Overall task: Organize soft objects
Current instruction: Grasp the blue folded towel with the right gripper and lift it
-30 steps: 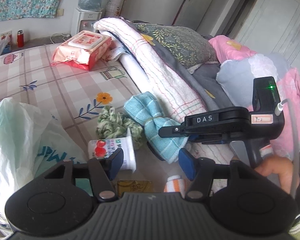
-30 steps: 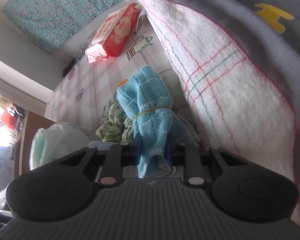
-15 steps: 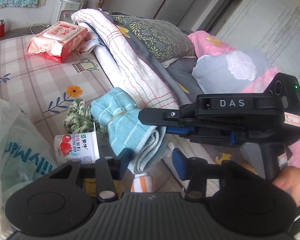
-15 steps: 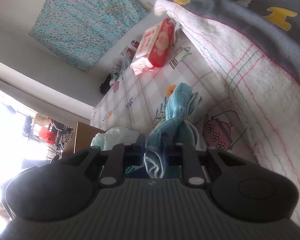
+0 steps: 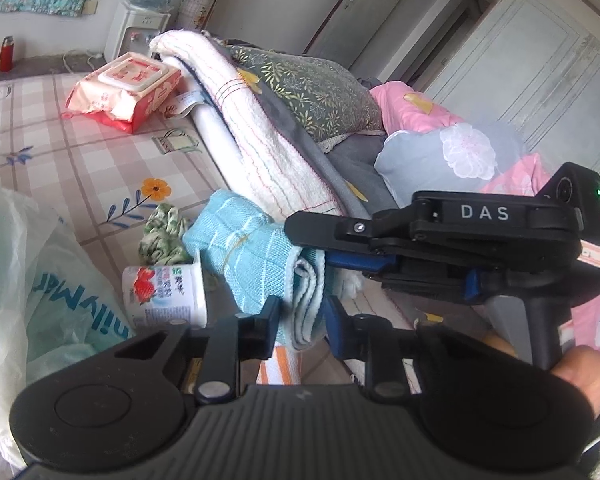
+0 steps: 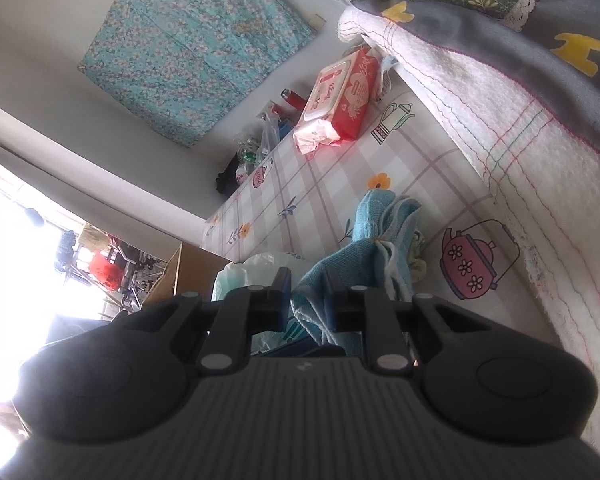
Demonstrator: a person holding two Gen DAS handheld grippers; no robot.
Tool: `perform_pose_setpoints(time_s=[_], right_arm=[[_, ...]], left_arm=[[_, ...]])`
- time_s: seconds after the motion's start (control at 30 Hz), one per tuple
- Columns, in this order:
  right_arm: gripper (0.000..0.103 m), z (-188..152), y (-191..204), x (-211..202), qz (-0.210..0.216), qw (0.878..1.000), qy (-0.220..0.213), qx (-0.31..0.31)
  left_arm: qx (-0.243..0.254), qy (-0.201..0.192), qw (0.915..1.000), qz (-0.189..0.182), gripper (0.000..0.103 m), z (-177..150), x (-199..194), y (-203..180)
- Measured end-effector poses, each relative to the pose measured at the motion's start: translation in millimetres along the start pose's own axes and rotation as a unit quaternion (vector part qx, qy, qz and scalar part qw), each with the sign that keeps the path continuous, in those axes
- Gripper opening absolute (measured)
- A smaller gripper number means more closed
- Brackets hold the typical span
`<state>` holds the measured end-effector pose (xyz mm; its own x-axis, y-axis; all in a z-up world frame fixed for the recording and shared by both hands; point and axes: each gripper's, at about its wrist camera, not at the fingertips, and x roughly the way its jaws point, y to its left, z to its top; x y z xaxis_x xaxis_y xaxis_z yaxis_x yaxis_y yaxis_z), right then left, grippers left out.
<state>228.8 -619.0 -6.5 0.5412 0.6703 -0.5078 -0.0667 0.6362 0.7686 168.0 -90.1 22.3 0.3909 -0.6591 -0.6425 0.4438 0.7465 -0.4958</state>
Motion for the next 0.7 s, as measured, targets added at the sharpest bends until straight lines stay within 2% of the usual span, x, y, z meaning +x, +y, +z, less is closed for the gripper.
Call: perform_pose_setpoints(time_s=[0.1, 0.3, 0.37, 0.43, 0.5, 0.6, 0.7], right_arm=[[0.016, -7, -8, 1, -0.004, 1.0, 0.0, 0.014], [0.021, -20, -40, 11, -0.065, 0.998, 0.013, 0.024], [0.029, -19, -45, 10, -0.074, 0.997, 0.013, 0.022], [0.051, -15, -49, 9, -0.074, 0.997, 0.005, 0.023], [0.057, -9, -51, 11, -0.076, 0.997, 0.0, 0.021], [0.066, -1, -59, 24, -0.074, 0.997, 0.012, 0.027], [0.066, 2, -70, 44, -0.076, 0.996, 0.035, 0.041]], left_arm=[[-0.011, 0.006, 0.9999, 0.0, 0.032, -5, -3, 8], [-0.013, 0.023, 0.9996, 0.013, 0.033, -7, 4, 15], [-0.012, 0.031, 0.9994, 0.013, 0.037, -6, 8, 15], [-0.013, 0.036, 0.9991, 0.014, 0.04, -4, 14, 14], [-0.016, 0.042, 0.9989, 0.016, 0.045, -2, 20, 14], [-0.018, 0.055, 0.9981, 0.021, 0.046, 2, 32, 13], [-0.016, 0.066, 0.9971, 0.033, 0.046, 2, 45, 13]])
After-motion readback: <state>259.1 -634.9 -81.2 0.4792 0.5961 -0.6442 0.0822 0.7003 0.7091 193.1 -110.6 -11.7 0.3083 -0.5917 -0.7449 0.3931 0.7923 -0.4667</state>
